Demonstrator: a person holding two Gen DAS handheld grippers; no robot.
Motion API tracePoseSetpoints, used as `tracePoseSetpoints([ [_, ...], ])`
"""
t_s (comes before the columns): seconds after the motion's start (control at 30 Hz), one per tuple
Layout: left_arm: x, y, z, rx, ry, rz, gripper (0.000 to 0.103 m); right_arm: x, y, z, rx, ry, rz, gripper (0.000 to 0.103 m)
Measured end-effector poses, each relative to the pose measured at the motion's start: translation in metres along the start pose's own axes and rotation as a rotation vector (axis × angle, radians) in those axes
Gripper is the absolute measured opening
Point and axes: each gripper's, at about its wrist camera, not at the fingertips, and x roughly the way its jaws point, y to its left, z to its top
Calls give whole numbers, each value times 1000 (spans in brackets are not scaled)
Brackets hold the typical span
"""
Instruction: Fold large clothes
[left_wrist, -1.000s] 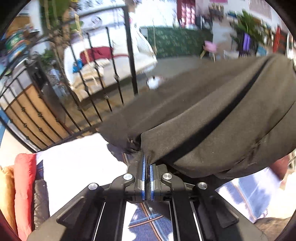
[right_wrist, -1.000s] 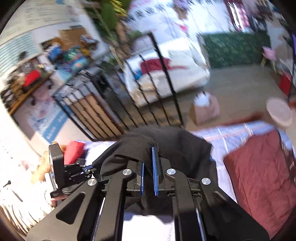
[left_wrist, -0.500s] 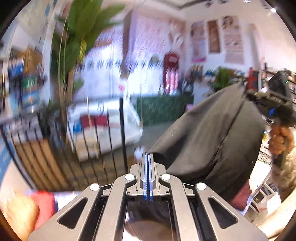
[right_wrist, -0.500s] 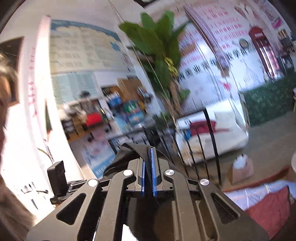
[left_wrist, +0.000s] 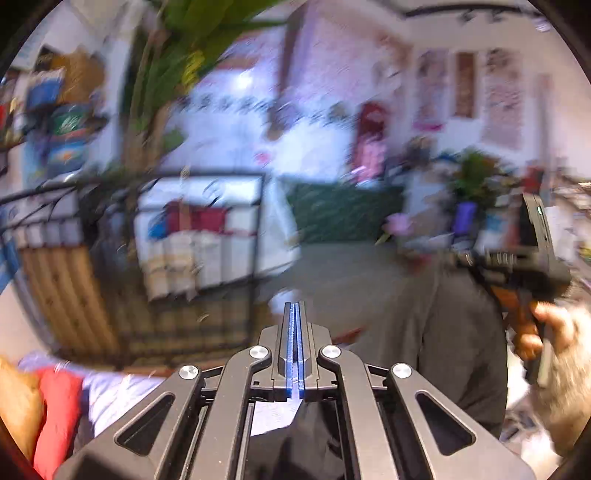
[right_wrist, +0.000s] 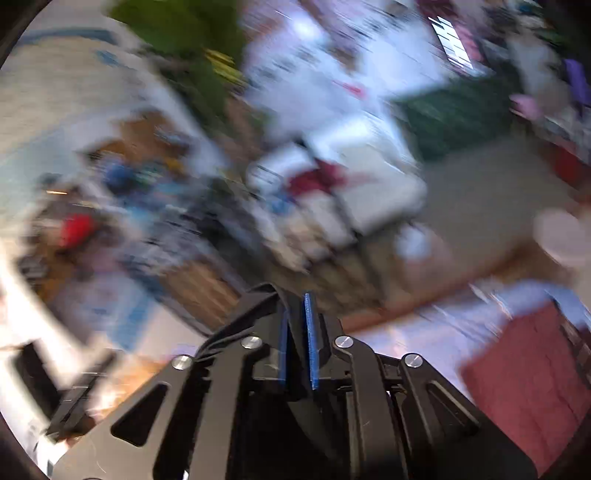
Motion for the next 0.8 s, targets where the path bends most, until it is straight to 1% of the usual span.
tracePoseSetpoints([
  [0.03,20,1,-12,18,59,27,35,22,-13,-7,15,33,-60,39],
  [0.07,35,2,-22,25,118,21,50,47,-32,-21,58,91,-128,71],
  [0.1,46,2,-41,31,158,26,72,62,-50,-37,115,136,-153,79],
  [0.13,50,3,-57,43,169,31,80,71,-64,-53,173,157,-141,80],
  [0.17,56,5,-79,57,204,22,82,78,-83,-78,242,189,-140,80],
  [0.2,65,9,-105,61,274,20,86,85,-97,-102,270,244,-167,81],
  [0.23,74,16,-132,58,354,46,87,90,-108,-122,269,293,-193,81],
  [0.27,84,25,-151,46,422,69,87,95,-120,-138,268,325,-217,81],
  [0.3,93,35,-175,8,497,80,87,94,-130,-157,276,348,-247,81],
  [0.33,96,45,-203,-67,580,84,87,93,-139,-176,288,373,-280,81],
  [0.37,96,52,-222,-139,638,81,87,92,-151,-200,302,419,-313,82],
  [0.4,96,57,-237,-211,680,62,87,92,-161,-220,314,465,-332,82],
  [0.43,96,63,-248,-277,709,36,87,90,-171,-233,326,497,-345,82],
  [0.47,95,63,-256,-331,734,13,87,90,-179,-253,342,541,-360,82],
  [0.5,96,58,-265,-348,754,2,87,88,-182,-265,346,568,-367,82],
  [0.57,104,46,-275,-319,796,-9,88,89,-188,-291,362,617,-384,82],
  [0.6,111,43,-286,-294,815,-14,88,92,-191,-299,382,641,-376,82],
  [0.63,114,32,-290,-267,832,-22,88,97,-195,-306,411,666,-358,82],
  [0.67,120,22,-301,-246,843,-26,88,99,-199,-313,429,680,-354,82],
  [0.7,118,12,-308,-224,848,-22,88,103,-200,-320,439,693,-360,82],
  [0.73,126,9,-314,-204,854,-10,87,106,-199,-326,433,700,-355,82],
  [0.77,131,1,-320,-184,872,-3,85,112,-194,-328,389,707,-335,82],
  [0.8,138,-1,-326,-176,890,-7,79,116,-187,-328,341,712,-341,81],
])
